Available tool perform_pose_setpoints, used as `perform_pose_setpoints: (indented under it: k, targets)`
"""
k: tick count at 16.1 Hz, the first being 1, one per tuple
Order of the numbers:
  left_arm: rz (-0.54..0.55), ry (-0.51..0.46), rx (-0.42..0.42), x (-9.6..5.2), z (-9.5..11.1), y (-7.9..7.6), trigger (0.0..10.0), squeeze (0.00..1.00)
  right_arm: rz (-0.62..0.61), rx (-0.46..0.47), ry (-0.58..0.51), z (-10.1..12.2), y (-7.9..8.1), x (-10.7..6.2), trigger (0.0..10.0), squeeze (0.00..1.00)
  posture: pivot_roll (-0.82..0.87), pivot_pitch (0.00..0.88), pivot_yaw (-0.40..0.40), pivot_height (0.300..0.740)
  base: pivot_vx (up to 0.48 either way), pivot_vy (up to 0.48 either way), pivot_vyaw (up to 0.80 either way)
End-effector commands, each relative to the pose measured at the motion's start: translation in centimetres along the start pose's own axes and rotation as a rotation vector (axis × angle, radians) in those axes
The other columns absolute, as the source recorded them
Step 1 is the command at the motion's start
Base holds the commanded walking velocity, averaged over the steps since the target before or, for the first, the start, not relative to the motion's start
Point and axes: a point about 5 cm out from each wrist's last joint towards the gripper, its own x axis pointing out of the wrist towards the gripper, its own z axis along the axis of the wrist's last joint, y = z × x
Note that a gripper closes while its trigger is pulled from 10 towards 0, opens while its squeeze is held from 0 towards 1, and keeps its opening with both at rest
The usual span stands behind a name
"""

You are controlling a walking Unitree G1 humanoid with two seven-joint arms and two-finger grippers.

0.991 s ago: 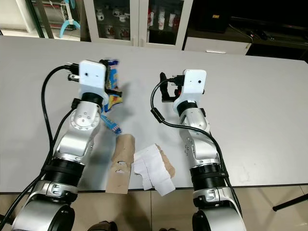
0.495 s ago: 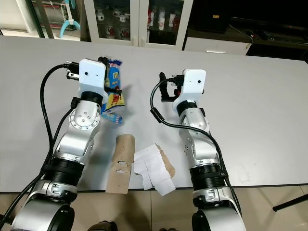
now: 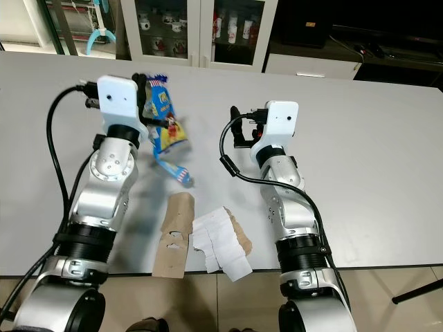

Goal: Picking trash to rubbish bin

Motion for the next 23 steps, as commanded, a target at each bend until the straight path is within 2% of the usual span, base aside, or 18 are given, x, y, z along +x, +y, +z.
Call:
perform_pose_setpoints:
  k: [1,14,23]
  targets:
    - [-0.026,-0.019,-0.006,0.15,0.57,-0.39,10.0,0.00,-0.018,0.000,-0.001,0.40,-0.69,0.28,10.0,0.00,-0.03,0.040,-0.108,0.740,0.000,0.000,0.00]
    - [-0.032,-0.009,-0.041,-0.27,0.52,-1.09,10.0,0.00,-0.026,0.012,-0.008,0.42,-0.66,0.23,10.0,0.00,-0.03,0.043,-0.107,0.740,0.000,0.000,0.00]
    - [-0.028,0.006,-0.043,-0.32,0.24,-1.13,10.0,0.00,-0.025,0.018,-0.011,0.45,-0.59,0.22,10.0,0.00,-0.03,0.045,-0.107,0.740,-0.288,0.000,0.00]
